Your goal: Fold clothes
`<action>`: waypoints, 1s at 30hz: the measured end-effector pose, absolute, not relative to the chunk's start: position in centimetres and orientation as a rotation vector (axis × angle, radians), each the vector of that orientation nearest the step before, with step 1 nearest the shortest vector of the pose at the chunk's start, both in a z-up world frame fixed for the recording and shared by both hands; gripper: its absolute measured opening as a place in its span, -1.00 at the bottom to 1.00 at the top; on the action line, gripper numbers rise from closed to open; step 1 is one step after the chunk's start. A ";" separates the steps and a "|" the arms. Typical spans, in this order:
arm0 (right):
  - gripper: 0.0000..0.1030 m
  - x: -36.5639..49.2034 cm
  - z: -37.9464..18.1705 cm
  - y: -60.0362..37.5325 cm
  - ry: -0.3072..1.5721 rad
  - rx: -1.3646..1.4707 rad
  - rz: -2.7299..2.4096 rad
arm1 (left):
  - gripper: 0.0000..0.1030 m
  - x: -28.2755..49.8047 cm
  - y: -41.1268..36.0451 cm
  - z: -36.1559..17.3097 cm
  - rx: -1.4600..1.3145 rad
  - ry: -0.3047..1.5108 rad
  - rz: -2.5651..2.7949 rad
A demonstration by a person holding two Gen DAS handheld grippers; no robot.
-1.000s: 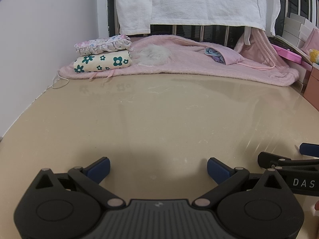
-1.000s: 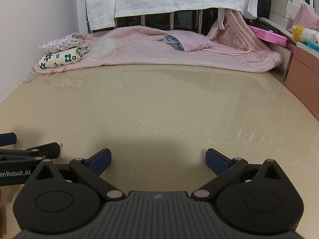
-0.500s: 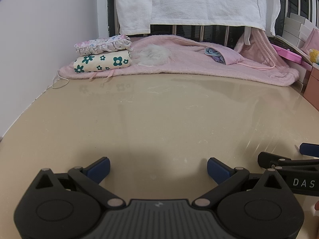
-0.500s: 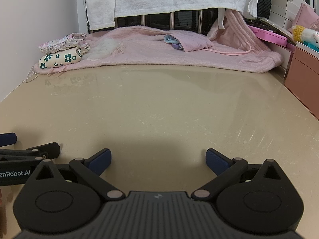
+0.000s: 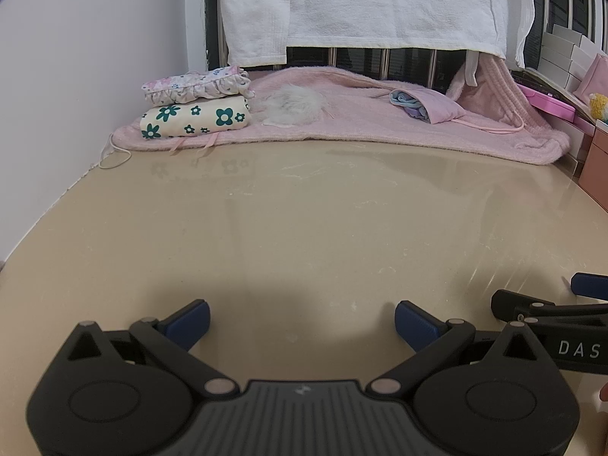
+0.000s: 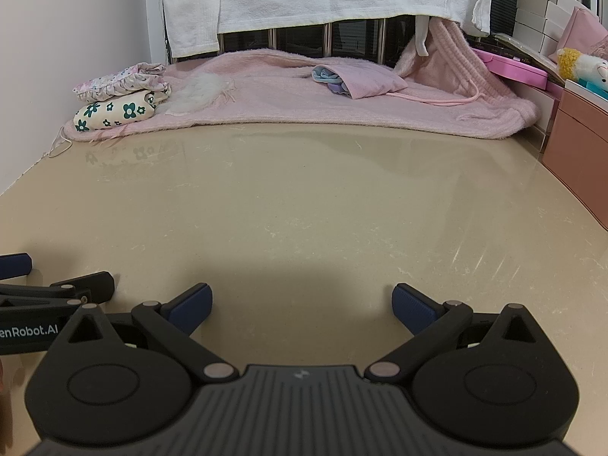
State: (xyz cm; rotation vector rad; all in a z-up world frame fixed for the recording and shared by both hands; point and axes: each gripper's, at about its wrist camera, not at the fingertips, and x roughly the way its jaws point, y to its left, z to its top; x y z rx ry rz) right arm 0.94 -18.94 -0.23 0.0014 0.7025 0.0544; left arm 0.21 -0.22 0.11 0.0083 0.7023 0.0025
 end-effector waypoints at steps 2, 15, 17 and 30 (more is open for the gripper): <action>0.99 0.9 -0.2 -18.9 0.702 0.001 0.054 | 1.00 0.2 -0.2 0.1 0.008 0.702 0.002; 0.99 1.0 -0.3 -18.7 0.702 0.002 0.054 | 1.00 0.1 -0.2 0.0 0.008 0.701 0.001; 0.99 1.0 -0.3 -18.7 0.702 0.002 0.054 | 1.00 0.0 -0.1 -0.1 0.008 0.701 0.001; 0.99 1.0 -0.3 -18.7 0.702 0.002 0.054 | 1.00 0.0 -0.1 -0.1 0.007 0.701 0.000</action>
